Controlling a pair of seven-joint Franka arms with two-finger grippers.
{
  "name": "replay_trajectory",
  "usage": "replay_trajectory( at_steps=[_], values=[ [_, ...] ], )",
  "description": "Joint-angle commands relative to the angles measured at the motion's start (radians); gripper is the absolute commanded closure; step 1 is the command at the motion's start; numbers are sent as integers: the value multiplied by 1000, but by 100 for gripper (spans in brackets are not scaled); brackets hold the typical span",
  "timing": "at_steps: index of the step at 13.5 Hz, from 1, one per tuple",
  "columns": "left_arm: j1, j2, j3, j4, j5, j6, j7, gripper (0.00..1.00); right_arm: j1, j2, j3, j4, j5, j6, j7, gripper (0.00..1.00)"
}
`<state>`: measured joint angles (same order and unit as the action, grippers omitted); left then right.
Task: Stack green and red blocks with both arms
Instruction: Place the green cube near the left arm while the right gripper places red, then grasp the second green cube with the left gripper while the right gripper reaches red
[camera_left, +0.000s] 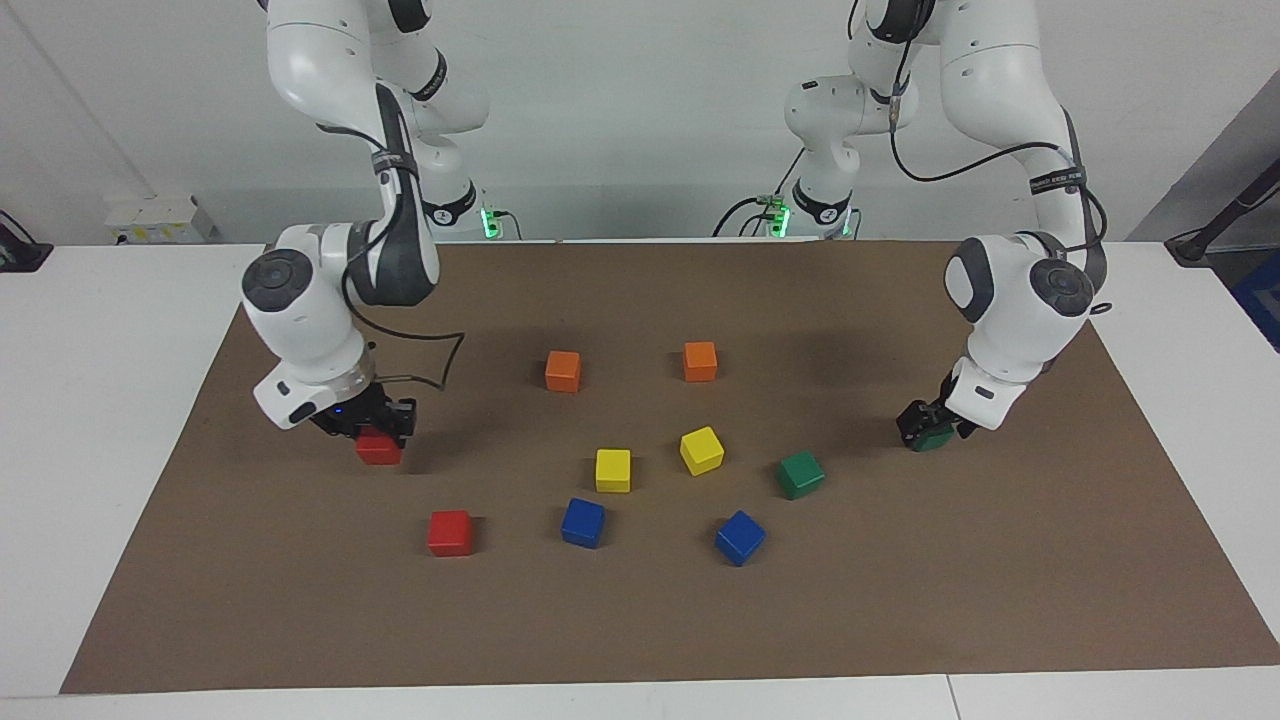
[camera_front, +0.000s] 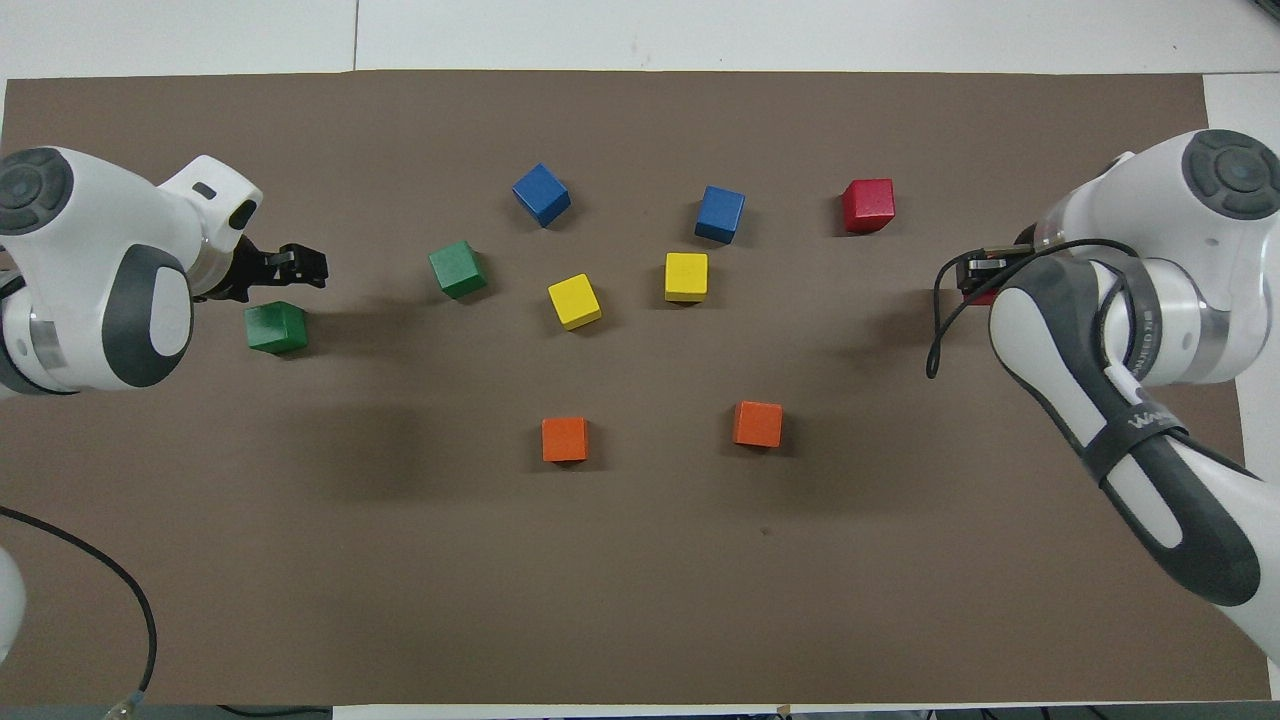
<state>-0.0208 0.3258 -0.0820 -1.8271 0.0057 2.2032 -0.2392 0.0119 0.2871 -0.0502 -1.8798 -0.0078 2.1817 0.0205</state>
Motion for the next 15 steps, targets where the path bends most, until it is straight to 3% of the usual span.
replay_trajectory(
  at_steps=[1,2,3,8,9,10,12,15],
  values=[
    [-158,141,13,239,2,-127,-267,0,-36,32,13,-27,-1,84,-7,100],
    [-192,197,13,328,5,-152,-360,0,-38,65,12,-19,0,117,-1,100],
    [-217,219,13,345,7,-143,-424,0,-40,81,13,-22,-1,148,5,100],
    [-265,219,15,261,54,-23,-525,0,-36,93,13,-44,-1,211,6,100],
    [-260,219,13,258,77,-20,-523,0,-36,93,13,-42,-1,211,7,27],
    [-257,217,13,249,80,-16,-520,0,-32,93,13,-35,-1,201,7,0],
    [-257,207,13,201,80,32,-519,0,-10,73,12,6,-3,114,12,0],
    [-268,200,13,169,80,58,-522,0,81,110,12,258,-14,-141,86,0]
  ],
)
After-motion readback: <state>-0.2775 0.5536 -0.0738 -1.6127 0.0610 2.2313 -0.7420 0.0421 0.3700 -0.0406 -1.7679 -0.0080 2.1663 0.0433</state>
